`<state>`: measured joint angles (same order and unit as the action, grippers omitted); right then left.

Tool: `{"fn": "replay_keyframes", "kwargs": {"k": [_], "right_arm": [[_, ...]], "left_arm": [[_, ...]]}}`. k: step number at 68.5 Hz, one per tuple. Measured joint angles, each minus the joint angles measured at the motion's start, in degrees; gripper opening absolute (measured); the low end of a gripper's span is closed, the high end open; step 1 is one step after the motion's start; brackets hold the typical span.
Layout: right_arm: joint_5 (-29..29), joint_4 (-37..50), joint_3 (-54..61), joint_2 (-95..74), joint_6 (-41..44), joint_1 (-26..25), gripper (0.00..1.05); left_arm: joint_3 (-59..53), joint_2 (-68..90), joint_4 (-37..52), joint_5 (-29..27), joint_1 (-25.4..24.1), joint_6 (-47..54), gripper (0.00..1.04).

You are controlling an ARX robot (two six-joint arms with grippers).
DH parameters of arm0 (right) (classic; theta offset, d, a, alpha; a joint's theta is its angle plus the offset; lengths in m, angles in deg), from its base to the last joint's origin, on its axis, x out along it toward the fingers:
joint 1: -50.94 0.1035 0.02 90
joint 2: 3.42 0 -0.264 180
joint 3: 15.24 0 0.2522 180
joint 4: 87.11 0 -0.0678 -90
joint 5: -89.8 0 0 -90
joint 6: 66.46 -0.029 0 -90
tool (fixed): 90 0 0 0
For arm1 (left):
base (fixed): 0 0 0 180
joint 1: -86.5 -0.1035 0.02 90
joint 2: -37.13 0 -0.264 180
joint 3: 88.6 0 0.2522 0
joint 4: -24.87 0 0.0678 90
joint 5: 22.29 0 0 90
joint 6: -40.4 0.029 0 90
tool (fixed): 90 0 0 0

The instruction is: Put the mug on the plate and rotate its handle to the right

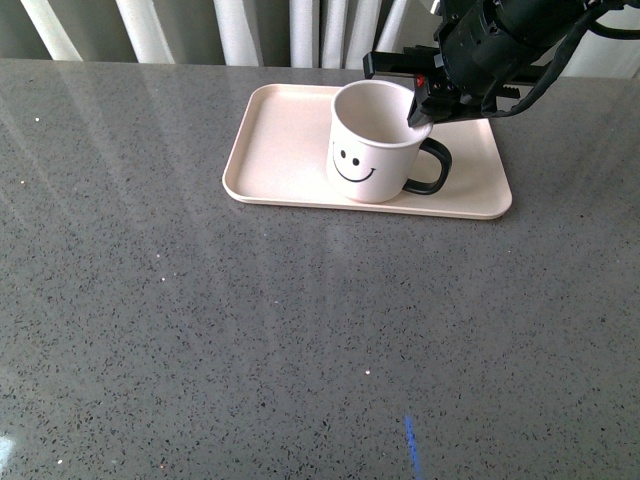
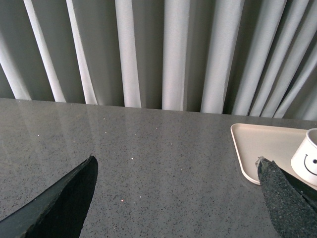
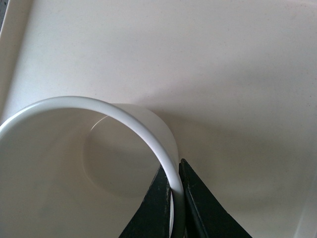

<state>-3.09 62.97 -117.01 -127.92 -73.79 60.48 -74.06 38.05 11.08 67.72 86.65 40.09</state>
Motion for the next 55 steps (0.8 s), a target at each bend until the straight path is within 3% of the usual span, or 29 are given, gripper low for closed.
{"fn": "replay_keyframes", "kwargs": {"k": [21,35,55], "right_arm": [[-2.7,-3.2,-2.1,2.7,4.6,-2.1,0.02],[-8.3,-6.2,-6.5,3.9,15.5,-5.3,0.02],[-11.9,-10.5,-10.3,0.9,29.0,-7.2,0.02]], "left_arm": [[0.0,0.0,0.0,0.0,0.0,0.0,0.95],[0.0,0.0,0.0,0.0,0.0,0.0,0.95],[0.0,0.0,0.0,0.0,0.0,0.0,0.95]]}}
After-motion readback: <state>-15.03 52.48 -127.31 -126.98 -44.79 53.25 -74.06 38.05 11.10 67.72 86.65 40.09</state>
